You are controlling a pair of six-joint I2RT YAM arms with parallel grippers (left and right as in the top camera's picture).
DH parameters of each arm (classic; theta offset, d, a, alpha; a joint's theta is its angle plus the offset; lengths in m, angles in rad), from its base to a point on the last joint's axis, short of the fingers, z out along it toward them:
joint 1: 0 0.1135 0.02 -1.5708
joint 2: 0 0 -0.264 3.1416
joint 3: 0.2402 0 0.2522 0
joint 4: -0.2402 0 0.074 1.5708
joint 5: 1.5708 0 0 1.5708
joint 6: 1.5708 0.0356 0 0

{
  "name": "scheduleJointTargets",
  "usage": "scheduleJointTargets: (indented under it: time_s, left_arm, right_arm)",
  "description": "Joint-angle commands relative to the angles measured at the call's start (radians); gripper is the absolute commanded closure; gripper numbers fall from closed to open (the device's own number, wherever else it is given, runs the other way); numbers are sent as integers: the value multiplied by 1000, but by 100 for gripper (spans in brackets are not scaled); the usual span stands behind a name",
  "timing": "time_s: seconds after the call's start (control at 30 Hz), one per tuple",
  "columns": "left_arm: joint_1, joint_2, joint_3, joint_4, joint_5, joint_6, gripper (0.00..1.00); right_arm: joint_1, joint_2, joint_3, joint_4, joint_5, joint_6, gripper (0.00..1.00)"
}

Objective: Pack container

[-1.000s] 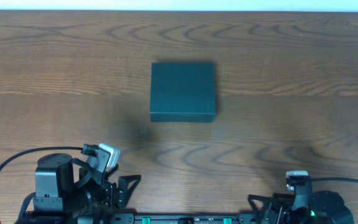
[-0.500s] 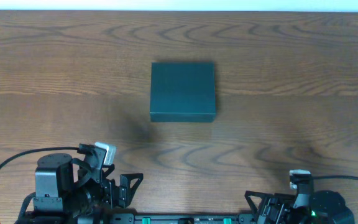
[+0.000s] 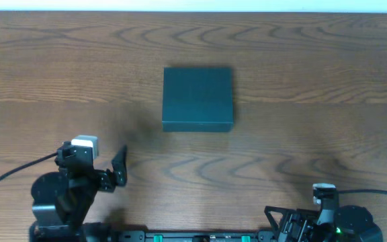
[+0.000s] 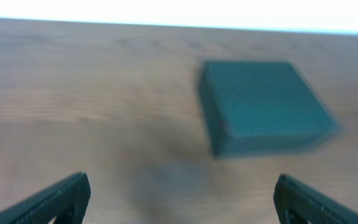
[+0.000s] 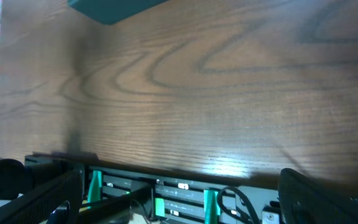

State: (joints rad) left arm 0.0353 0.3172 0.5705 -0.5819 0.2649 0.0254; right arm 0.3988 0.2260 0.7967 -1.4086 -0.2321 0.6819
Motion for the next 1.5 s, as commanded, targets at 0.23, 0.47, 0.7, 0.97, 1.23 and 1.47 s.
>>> scheduleJointTargets:
  time_s: [0.23,0.47,0.7,0.97,1.23,1.47]
  left_arm:
    - [61,-264,-427,307,-97,-34,5]
    - [50,-314,-490,325,-110,-40,5]
    - [48,-313,-490,325,-112,-40,5]
    - [48,-313,-490,324,-112,-40,5]
    - [48,-313,-490,325,-112,-40,5]
    - [48,-313,-490,324,-112,-40,5]
  right_arm:
    - [8,-5,0,2,3,13,1]
    - [8,-5,0,2,3,13,1]
    - [8,-5,0,2,3,13,1]
    - [8,-5,0,2,3,13,1]
    - [8,-5,0,2,3,13,1]
    - [10,-29,-14,238,178,-42,1]
